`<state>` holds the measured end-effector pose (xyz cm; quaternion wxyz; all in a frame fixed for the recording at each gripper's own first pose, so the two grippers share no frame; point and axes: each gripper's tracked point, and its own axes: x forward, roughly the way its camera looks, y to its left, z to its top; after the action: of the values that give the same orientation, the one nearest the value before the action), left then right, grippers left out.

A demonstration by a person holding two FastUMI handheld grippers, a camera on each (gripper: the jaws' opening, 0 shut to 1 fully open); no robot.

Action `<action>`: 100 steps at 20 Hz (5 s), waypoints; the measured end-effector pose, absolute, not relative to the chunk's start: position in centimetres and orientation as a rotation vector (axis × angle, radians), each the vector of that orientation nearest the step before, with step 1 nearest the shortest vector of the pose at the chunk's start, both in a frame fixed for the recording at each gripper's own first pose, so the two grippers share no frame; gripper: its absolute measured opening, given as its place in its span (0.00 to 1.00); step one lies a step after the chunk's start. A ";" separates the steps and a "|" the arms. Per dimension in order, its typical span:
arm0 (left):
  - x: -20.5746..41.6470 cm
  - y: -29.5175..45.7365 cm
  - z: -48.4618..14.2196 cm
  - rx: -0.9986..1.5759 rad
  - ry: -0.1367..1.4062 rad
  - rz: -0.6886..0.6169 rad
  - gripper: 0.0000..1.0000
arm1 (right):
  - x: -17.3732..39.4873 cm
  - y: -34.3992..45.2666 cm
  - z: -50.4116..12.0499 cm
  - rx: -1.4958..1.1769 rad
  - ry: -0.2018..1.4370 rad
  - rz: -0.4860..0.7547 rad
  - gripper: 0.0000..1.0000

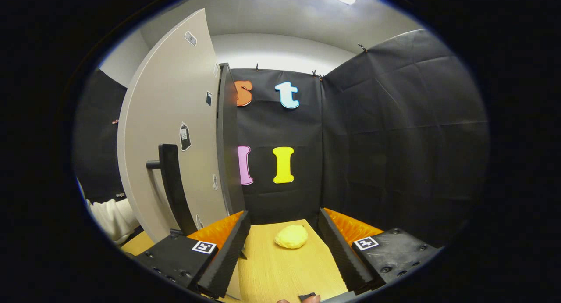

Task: Open the cabinet door with the right hand, grasp the bottle in the cabinet with the left hand and place it on the coaster, then close the cabinet door with the right hand.

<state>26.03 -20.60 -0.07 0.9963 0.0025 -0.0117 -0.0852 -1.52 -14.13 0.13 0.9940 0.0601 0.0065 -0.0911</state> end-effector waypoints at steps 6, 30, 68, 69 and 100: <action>17.8 -16.0 2.1 0.015 -0.075 -0.171 0.75 | -1.1 -13.7 0.5 0.118 0.001 -0.174 0.98; 0.1 -6.8 -20.2 0.046 -0.040 -0.289 0.77 | -1.5 -15.0 0.8 0.048 -0.028 -0.284 0.98; -2.5 -5.5 -35.0 -0.008 0.159 -0.313 0.93 | -2.2 -15.4 -0.6 0.066 0.022 -0.356 0.98; -2.6 -5.4 -33.9 -0.016 0.153 -0.302 0.93 | -2.1 -15.5 -0.6 0.063 0.020 -0.354 0.98; -2.4 -2.3 -1.4 -0.030 0.018 -0.098 0.92 | 0.1 -11.4 1.2 0.144 -0.051 -0.238 0.96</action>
<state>-2.40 -2.31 -1.39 0.9986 -0.0151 0.0091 -0.0491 0.14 -11.43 1.16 0.9900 0.0716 -0.0252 -0.1187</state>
